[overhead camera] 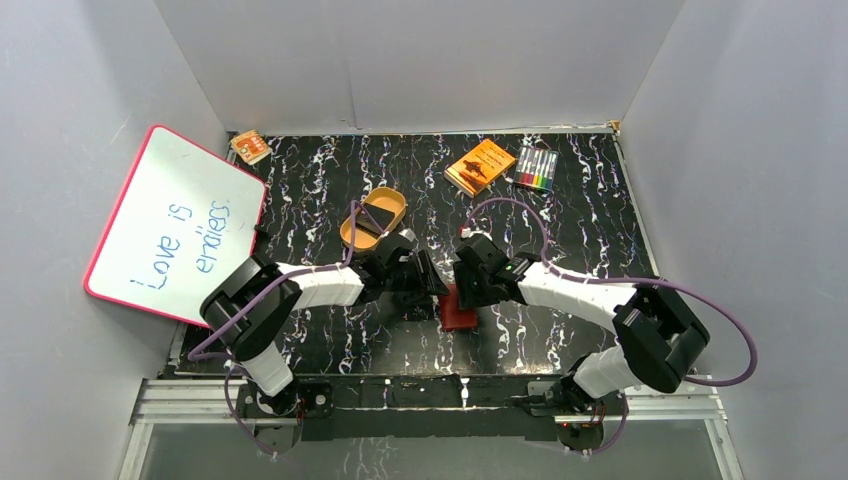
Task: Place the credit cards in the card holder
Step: Move the card holder to the center of the board, then open the card holder at the center of the board.
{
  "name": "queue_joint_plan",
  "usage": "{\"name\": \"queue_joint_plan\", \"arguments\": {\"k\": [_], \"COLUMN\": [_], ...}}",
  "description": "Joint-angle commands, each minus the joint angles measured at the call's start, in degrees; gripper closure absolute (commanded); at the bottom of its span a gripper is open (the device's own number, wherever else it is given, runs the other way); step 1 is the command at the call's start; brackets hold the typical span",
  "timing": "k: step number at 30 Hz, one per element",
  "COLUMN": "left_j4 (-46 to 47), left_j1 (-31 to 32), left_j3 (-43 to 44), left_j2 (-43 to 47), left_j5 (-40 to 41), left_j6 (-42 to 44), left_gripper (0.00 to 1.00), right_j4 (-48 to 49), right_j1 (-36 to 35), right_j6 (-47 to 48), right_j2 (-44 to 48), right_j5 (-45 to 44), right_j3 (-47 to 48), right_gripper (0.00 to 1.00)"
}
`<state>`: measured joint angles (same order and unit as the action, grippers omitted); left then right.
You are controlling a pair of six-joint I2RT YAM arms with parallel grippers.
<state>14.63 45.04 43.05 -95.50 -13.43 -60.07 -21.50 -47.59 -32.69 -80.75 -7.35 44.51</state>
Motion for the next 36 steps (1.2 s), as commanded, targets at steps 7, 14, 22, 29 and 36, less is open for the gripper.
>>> {"name": "queue_joint_plan", "arguments": {"k": [7, 14, 22, 29, 36], "left_j4": [-0.75, -1.3, -1.41, -1.25, -2.05], "left_j1": [0.95, 0.95, 0.9, 0.88, 0.95], "left_j3": [0.39, -0.46, -1.02, -1.6, -1.87], "left_j2": [-1.85, -3.11, -4.98, -5.56, -6.36], "left_j5": [0.25, 0.85, 0.91, 0.73, 1.69], "left_j6": [-0.58, -0.77, -1.17, -1.41, -1.33], "left_gripper": [0.57, 0.67, 0.85, 1.0, 1.0], "right_j4": [-2.85, -4.53, -5.36, -6.45, -7.68], "right_j1": [-4.2, -6.64, -8.71, -9.89, -10.62], "right_j6": [1.04, 1.39, 1.56, 1.66, 1.4], "right_j2": [-3.99, -6.61, -8.48, -10.65, -9.12], "right_j5": [-7.71, -11.99, -15.24, -18.69, -21.02], "right_j3": [5.39, 6.67, 7.27, 8.7, 8.79], "right_gripper": [0.48, 0.48, 0.45, 0.5, 0.71]}}
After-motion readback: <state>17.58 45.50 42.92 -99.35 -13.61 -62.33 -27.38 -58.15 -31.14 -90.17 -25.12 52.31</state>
